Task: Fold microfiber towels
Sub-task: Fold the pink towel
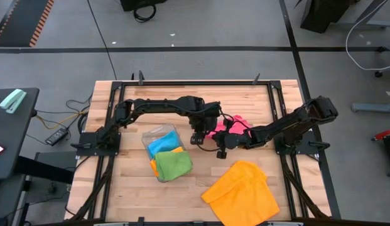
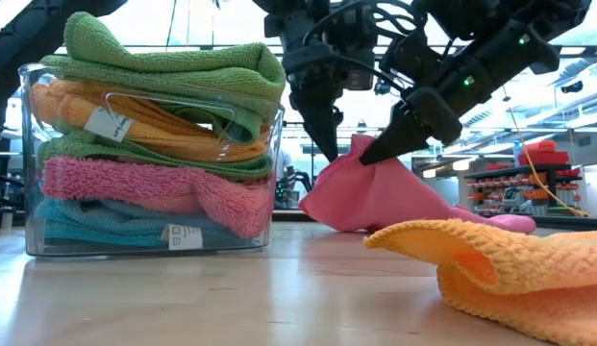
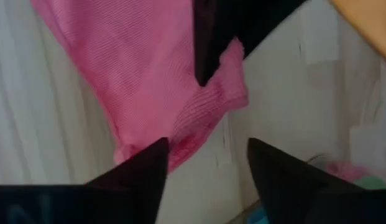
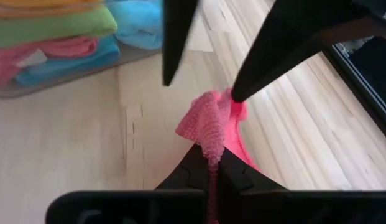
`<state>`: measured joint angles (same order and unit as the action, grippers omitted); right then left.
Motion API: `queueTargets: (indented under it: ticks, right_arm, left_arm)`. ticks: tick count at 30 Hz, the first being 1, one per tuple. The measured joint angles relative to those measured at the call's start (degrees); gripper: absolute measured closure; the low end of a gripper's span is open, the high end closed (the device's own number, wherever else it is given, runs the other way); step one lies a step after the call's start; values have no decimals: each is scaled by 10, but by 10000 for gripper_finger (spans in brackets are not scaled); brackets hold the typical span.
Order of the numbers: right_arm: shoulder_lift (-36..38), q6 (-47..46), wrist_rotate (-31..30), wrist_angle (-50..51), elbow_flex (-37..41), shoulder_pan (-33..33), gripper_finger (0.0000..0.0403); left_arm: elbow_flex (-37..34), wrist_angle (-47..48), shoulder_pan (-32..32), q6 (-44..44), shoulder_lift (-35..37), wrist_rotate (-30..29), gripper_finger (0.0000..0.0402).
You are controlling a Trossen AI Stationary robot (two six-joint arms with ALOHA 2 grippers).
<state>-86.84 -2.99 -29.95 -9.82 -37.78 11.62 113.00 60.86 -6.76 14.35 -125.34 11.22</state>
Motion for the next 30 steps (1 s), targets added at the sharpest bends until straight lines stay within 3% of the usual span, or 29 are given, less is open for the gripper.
queueTargets:
  ticks: [7,15,23,30]
  right_arm:
    - [24,-57,-14,8,0,0,392]
    - [64,-106,-31,33,0,-2,392]
    - [77,-118,-32,39,0,-2,392]
    - [81,-123,-19,39,0,-2,392]
  left_arm:
    - [0,-30,20,39,0,-67,99]
    - [-1,-23,22,32,-5,-95,109]
    - [0,-32,22,28,-14,-101,172]
    - [0,-29,18,29,-15,-111,308]
